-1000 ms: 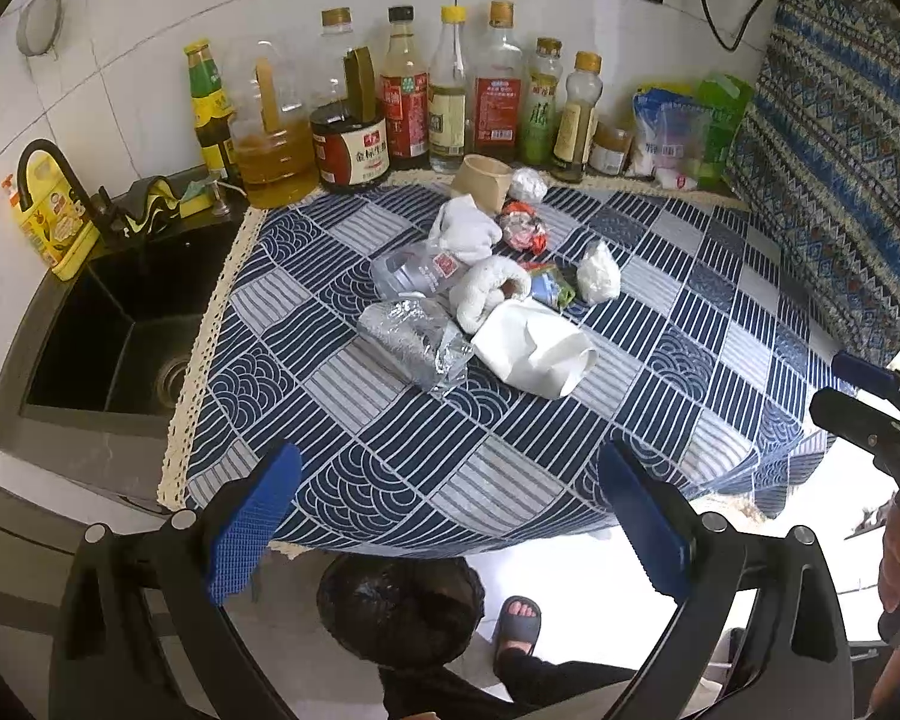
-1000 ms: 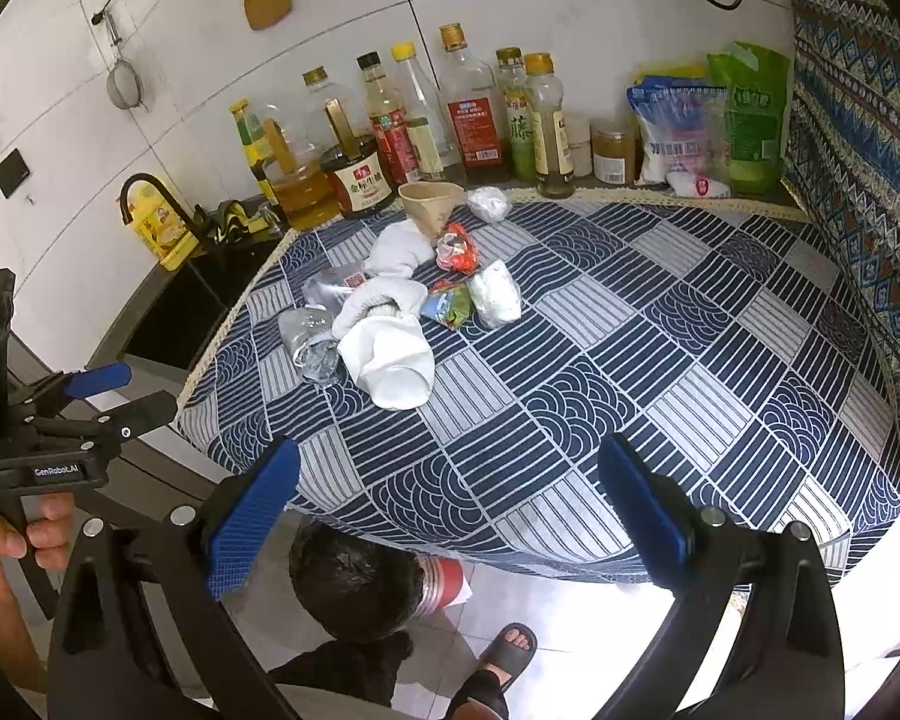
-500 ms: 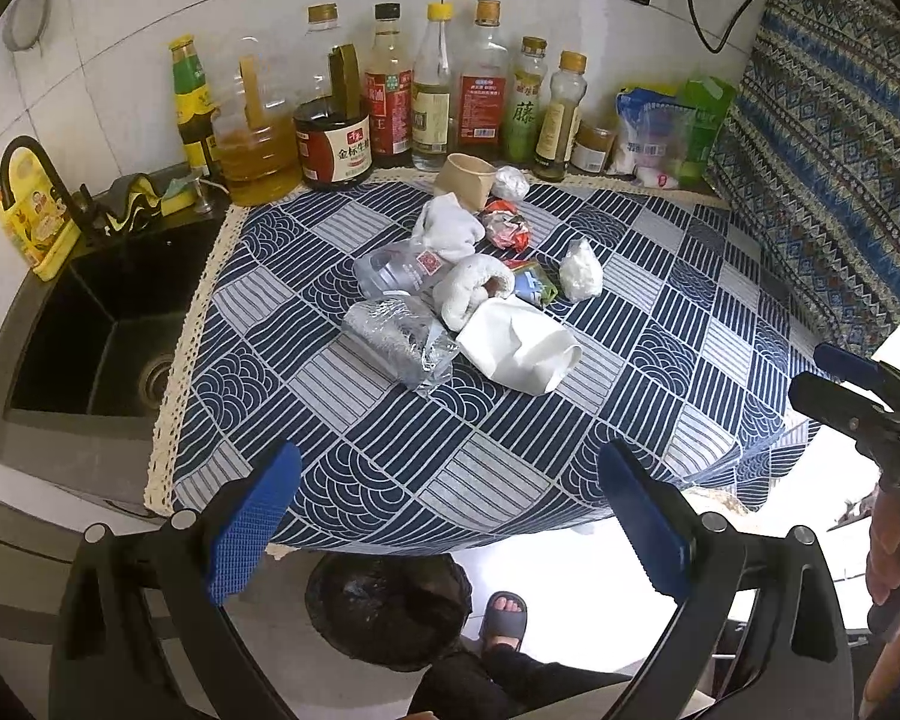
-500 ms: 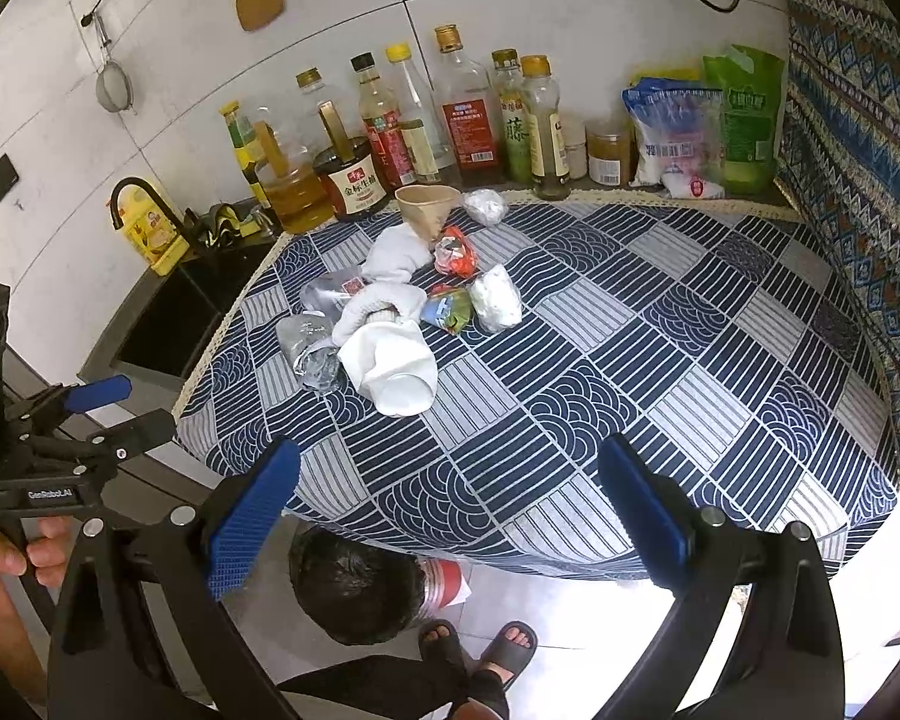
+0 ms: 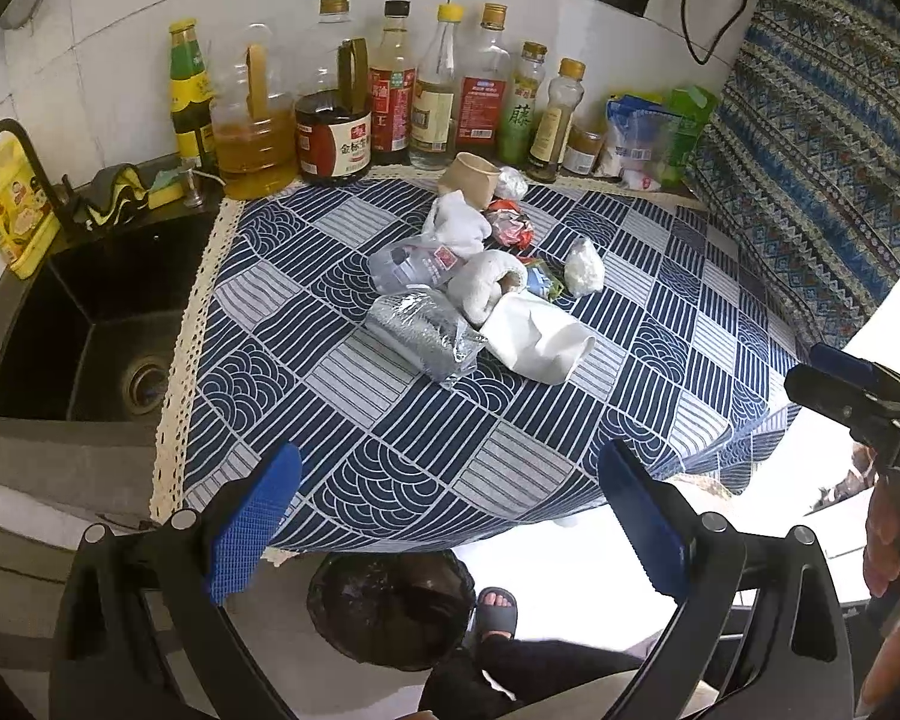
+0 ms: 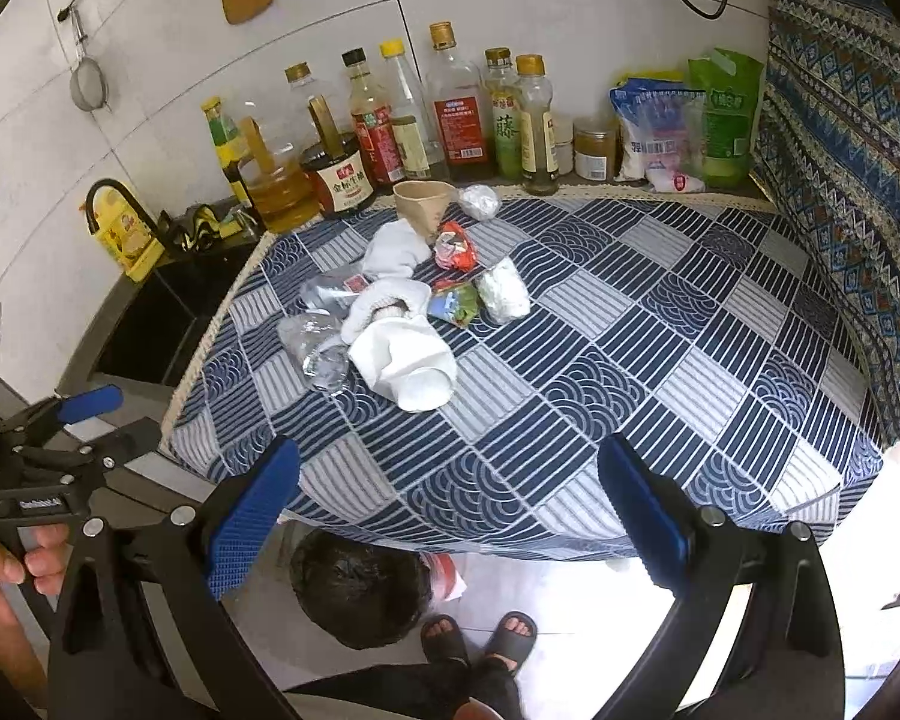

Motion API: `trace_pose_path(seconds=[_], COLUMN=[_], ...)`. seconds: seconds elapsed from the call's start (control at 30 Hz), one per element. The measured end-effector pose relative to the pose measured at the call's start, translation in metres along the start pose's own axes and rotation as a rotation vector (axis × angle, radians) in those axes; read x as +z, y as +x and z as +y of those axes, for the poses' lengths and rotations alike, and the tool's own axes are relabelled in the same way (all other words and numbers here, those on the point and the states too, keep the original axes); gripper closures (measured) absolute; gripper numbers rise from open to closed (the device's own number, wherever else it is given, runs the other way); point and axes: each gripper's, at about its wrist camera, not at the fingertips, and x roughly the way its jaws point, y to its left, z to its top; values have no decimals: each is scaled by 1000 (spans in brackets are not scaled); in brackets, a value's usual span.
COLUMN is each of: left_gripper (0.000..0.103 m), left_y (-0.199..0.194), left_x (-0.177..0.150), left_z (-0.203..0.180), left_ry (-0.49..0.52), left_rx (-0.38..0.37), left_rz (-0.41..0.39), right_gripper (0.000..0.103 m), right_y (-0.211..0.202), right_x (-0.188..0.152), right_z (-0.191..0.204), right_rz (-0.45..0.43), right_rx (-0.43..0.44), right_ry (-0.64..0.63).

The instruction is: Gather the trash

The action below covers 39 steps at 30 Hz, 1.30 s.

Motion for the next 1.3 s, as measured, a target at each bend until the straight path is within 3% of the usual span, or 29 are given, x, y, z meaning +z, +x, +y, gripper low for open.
trace_pose_path(seconds=[0.2,0.4,0.7,0.8,1.0,1.07,1.13,1.3], left_gripper=[7,7,7,7,8,8,8,10], left_y=[7,19,73,92,137,151,165,183], left_x=[-1,-4,13,22,43,48,51,54], left_z=[12,23,44,50,64,66,67,68], left_ry=[-11,-41,-247,-326,-521,-557,-593,-624], left_rx=[-78,-96,-114,-123,-168,-161,-162,-130], left_rz=[5,9,70,91,123,141,163,186], right_gripper=[5,5,5,5,5,6,15,16], right_y=[0,20,82,104,159,173,193,222], right_x=[-2,10,49,63,88,95,100,106], right_z=[-2,-9,-22,-36,-73,-81,-87,-87], right_rz=[15,57,103,113,183,204,240,288], right_rx=[5,34,111,115,206,219,254,310], right_ry=[67,71,-21,-48,-44,-42,-46,-81])
